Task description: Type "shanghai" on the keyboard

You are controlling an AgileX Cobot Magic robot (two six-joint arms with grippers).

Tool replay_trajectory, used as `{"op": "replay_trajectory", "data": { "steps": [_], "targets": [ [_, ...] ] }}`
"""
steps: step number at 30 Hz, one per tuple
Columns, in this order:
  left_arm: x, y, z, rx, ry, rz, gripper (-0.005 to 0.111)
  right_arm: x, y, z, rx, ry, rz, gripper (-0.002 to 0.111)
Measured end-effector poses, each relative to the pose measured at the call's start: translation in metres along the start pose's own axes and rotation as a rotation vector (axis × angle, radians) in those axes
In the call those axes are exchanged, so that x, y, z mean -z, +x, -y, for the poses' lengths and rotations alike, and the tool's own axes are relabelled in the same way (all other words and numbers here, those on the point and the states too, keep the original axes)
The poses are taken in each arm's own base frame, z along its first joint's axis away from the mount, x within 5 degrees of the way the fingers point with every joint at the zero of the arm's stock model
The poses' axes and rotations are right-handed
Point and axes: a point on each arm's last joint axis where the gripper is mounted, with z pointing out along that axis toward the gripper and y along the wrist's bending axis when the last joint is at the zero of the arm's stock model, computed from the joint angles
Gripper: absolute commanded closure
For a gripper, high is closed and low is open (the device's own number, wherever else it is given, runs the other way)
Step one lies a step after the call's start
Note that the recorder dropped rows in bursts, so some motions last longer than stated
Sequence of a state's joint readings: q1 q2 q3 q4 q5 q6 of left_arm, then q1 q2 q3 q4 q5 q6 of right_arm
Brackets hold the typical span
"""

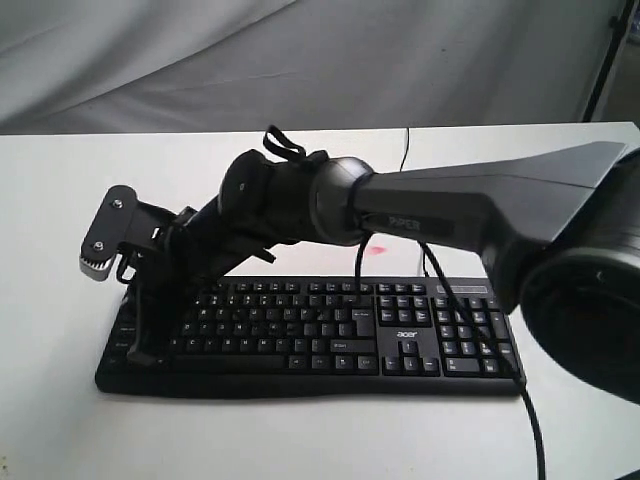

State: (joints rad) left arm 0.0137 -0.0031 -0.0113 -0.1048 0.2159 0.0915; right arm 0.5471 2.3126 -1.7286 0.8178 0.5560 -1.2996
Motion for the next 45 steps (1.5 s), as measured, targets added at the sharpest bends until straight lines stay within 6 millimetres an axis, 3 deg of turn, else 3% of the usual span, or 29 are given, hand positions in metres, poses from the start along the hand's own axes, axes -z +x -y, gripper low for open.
{"op": "replay_trajectory", "data": {
  "steps": [25,45],
  "targets": [
    [0.000,0.000,0.000,0.000,0.000,0.000,0.106,-0.019,0.016,0.001,-0.002,-0.020,-0.052,0.108],
    [0.000,0.000,0.000,0.000,0.000,0.000,0.106,-0.021,0.018,0.001,0.009,-0.021,-0.061,0.108]
  ]
}}
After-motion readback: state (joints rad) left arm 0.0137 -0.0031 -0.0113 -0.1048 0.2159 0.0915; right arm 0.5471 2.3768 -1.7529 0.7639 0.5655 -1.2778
